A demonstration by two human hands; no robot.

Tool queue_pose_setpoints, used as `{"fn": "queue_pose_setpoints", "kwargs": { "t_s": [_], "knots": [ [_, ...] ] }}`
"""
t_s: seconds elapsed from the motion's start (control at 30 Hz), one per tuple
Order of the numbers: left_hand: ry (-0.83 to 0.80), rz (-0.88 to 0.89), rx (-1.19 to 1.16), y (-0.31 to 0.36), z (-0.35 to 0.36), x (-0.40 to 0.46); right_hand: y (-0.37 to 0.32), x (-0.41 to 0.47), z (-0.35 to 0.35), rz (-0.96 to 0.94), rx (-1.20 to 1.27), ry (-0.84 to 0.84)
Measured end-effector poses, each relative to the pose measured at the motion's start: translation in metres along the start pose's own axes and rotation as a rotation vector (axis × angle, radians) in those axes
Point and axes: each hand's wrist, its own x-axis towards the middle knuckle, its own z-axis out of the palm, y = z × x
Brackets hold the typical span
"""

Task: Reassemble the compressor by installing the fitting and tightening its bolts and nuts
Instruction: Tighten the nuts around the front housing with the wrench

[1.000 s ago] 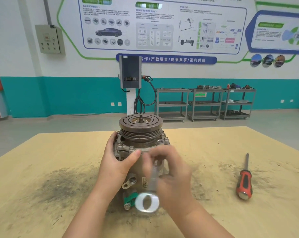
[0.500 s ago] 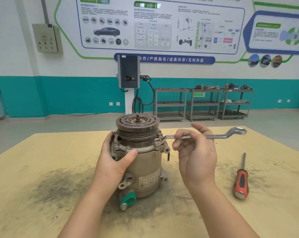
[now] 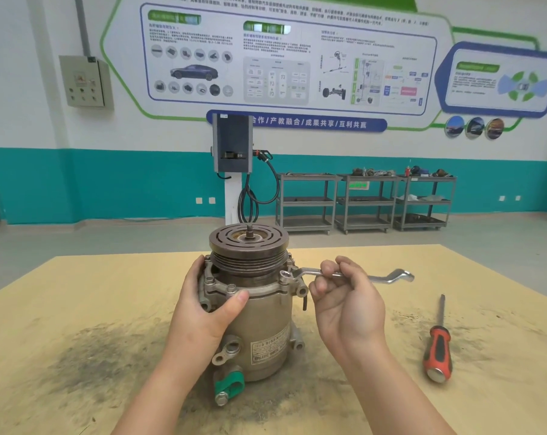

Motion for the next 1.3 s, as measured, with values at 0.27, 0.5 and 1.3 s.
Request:
{"fn": "queue_pose_setpoints", "kwargs": {
  "t_s": [0.27, 0.5, 1.3],
  "knots": [
    [-0.023, 0.025, -0.003, 0.0, -0.001, 0.004, -0.017, 0.031, 0.017, 0.154, -0.255, -0.1],
    [-0.046, 0.013, 0.005, 0.002, -0.002, 0.001, -0.012, 0.024, -0.003, 0.156, -0.136, -0.077],
    [-0.052, -0.055, -0.067, -0.007, 0.001, 0.01, 0.032, -0.046, 0.049, -0.992, -1.442, -0.554]
  ]
}}
